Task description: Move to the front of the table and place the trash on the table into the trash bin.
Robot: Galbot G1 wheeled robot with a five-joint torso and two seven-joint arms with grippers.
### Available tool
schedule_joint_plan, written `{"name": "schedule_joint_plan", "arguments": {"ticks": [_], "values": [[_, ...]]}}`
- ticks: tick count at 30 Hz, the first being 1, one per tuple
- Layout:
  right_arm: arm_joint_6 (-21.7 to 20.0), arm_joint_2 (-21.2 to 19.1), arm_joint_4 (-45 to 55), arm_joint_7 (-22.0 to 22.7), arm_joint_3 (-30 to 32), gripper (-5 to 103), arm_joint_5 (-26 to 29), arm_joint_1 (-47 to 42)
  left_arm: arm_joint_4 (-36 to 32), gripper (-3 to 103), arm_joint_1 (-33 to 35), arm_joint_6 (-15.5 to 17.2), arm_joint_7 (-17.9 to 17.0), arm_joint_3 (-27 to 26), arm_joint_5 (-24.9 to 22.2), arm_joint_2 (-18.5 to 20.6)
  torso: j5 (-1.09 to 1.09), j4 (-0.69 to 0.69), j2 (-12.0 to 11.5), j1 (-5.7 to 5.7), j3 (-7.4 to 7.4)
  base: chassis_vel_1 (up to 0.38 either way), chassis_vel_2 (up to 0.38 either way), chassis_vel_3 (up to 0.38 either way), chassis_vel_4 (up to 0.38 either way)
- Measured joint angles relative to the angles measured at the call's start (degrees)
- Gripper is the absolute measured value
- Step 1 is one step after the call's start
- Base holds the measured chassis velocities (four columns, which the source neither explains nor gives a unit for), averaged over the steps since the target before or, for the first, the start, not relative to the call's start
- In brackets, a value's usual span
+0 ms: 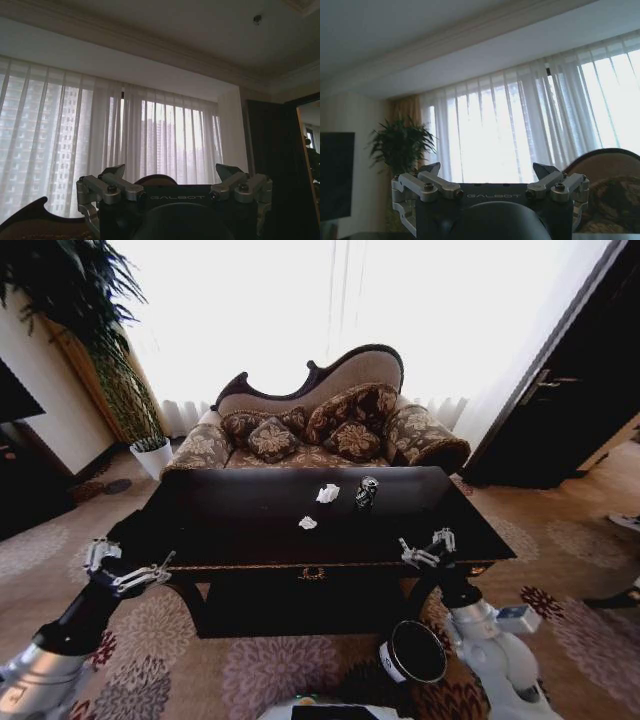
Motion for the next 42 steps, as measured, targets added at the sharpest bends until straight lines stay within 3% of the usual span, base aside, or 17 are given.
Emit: {"name": "schedule_joint_plan", "arguments": {"ticks": [2, 7, 19, 26, 33, 42], "values": [[-1.0, -0.2, 0.7, 2.1, -0.4, 100, -1.1, 0.1, 0.0, 100, -0.1, 0.0, 0.1, 0.0, -0.1, 0.1, 0.0, 0.0, 0.0, 0.0, 0.0, 0.0, 0.0, 0.0, 0.0], [-5.6, -4.5, 3.4, 13.1, -5.1, 100, -6.1, 2.1, 0.2, 100, -0.4, 0.6, 0.1, -0.6, -1.4, 1.1, 0.0, 0.0, 0.0, 0.0, 0.0, 0.0, 0.0, 0.0, 0.0], [-6.9, -16.3, 0.3, 24.5, -15.1, 100, -9.2, 7.1, 0.9, 100, -1.0, 1.8, -1.3, -3.3, -3.7, 3.5, 0.0, 0.0, 0.0, 0.0, 0.0, 0.0, 0.0, 0.0, 0.0], [-9.7, -20.2, -2.1, 29.3, -18.3, 100, -7.3, 11.0, 1.7, 100, -1.6, 2.6, -1.6, -4.0, -3.5, 5.5, 0.0, 0.0, 0.0, 0.0, 0.0, 0.0, 0.0, 0.0, 0.0], [-11.1, -23.4, -5.4, 30.6, -20.2, 100, -5.1, 14.6, 3.1, 100, -2.2, 2.5, -1.0, -3.8, -2.4, 6.3, 0.0, -0.01, 0.0, 0.01, 0.0, 0.0, 0.0, 0.0, 0.0], [-14.1, -25.4, -11.9, 32.0, -29.6, 100, -1.7, 27.5, 3.8, 100, -2.4, 2.5, -0.4, -1.0, 1.2, 4.5, 0.0, 0.01, 0.0, 0.01, 0.01, 0.0, 0.0, 0.0, 0.0]]}}
